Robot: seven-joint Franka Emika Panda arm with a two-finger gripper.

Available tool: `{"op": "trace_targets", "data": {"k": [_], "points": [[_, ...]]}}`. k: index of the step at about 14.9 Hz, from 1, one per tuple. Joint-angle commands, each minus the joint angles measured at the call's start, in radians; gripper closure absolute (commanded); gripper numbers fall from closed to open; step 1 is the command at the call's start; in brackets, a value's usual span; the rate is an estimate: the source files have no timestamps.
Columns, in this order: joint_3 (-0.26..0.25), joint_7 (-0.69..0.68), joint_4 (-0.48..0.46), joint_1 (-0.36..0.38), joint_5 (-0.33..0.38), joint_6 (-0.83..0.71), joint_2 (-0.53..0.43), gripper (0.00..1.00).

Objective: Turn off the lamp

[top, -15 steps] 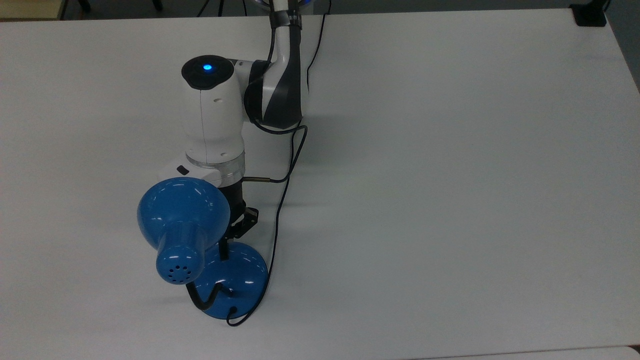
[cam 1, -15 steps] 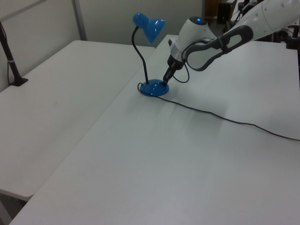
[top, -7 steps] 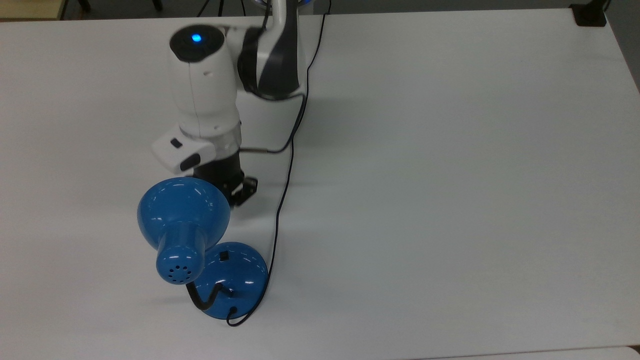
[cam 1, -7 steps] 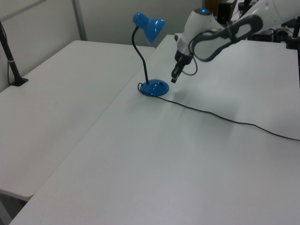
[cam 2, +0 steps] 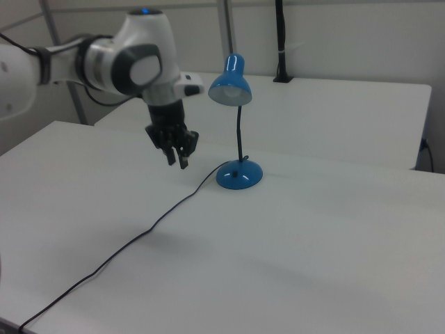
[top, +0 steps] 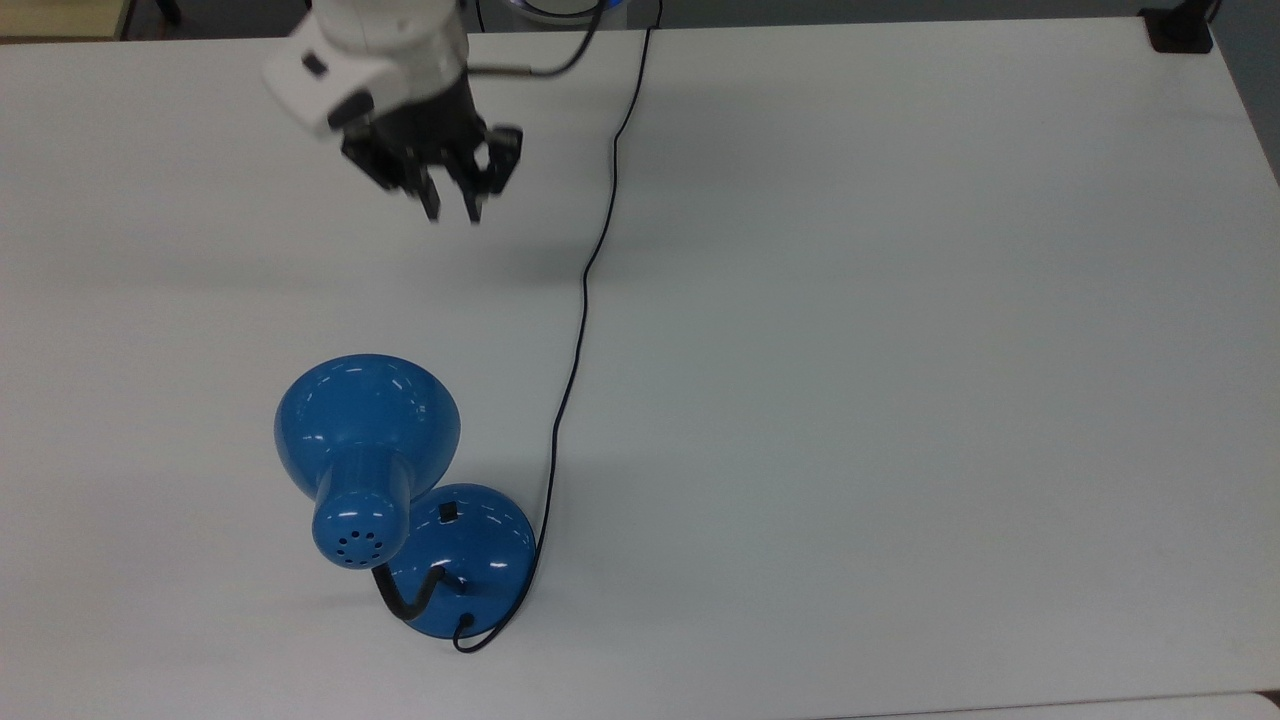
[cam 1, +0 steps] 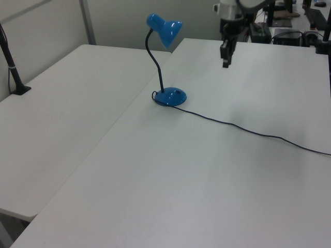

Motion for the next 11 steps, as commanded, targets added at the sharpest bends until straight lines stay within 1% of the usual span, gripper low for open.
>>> {"op": "trace_targets", "data": {"k": [1,3,4,6,11], "points": [[-0.001,0.075,-0.109,0.008,-0.052,-0.063,-0.152,0.00],[-0.012,0.093,-0.103,0.007,-0.068,-0.123,-0.180,0.00],[-0.014,0.109,-0.097,0.004,-0.074,-0.127,-0.185,0.00],[-0.012,0.118,-0.074,0.004,-0.082,-0.123,-0.165,0.00],[-0.012,0.120,-0.054,-0.006,-0.082,-0.124,-0.143,0.00]]}}
